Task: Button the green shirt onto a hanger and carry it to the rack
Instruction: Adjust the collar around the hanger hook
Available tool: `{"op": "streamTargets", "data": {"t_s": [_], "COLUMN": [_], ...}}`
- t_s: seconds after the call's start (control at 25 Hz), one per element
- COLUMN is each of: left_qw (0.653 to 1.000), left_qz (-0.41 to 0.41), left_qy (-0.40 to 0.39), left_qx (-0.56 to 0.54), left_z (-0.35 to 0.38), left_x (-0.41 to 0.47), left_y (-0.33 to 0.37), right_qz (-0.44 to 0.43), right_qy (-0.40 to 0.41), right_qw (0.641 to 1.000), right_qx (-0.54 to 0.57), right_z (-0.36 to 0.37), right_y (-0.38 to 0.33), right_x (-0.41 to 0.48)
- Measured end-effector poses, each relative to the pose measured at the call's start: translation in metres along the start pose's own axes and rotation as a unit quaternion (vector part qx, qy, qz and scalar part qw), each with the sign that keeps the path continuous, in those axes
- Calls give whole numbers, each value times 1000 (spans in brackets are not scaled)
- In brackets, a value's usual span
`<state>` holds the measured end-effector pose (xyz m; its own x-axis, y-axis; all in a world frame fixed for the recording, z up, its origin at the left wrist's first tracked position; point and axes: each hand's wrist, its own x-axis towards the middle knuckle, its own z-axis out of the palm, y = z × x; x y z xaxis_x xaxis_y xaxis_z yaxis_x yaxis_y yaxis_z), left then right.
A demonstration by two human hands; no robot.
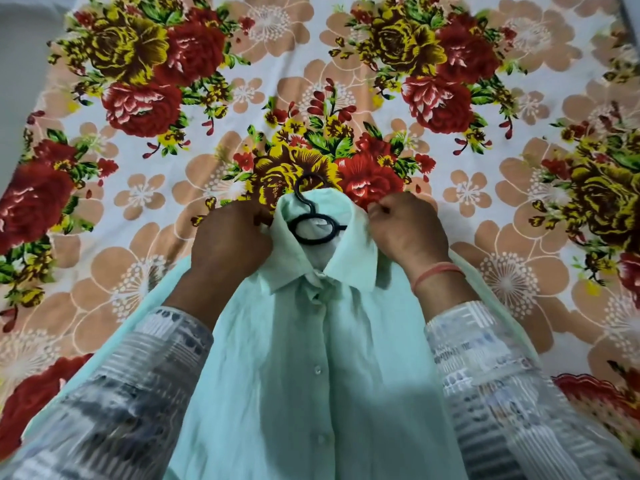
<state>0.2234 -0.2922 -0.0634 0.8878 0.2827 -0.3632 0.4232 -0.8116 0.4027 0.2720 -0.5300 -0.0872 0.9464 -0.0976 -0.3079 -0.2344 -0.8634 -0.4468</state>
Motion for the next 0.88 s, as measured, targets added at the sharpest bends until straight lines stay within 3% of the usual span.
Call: {"op": "streamTargets", "data": {"t_s": [0.12,0.2,0.32,0.6,0.88], "left_qw": [993,985,982,973,901], "left_qz": [20,26,-7,46,154], "left_qy": [94,97,4,-34,-15], "left_qx": [-66,-142,-191,-222,-404], "left_z": [-2,2,18,1,-91], "left_x": [9,32,66,66,-20], "left_y": [10,20,43,39,63], "right_qz": [-87,-155,-168,-143,-221], "right_qy": [126,81,-14,97,55], "right_qw": [987,982,986,983,963], "right_qx": [56,65,-14,57,147], "right_z": [-3,0,19,13,-66], "right_y": [-6,-14,-17,-24,-48], "right_x": [-4,-3,-3,-16,-97]}}
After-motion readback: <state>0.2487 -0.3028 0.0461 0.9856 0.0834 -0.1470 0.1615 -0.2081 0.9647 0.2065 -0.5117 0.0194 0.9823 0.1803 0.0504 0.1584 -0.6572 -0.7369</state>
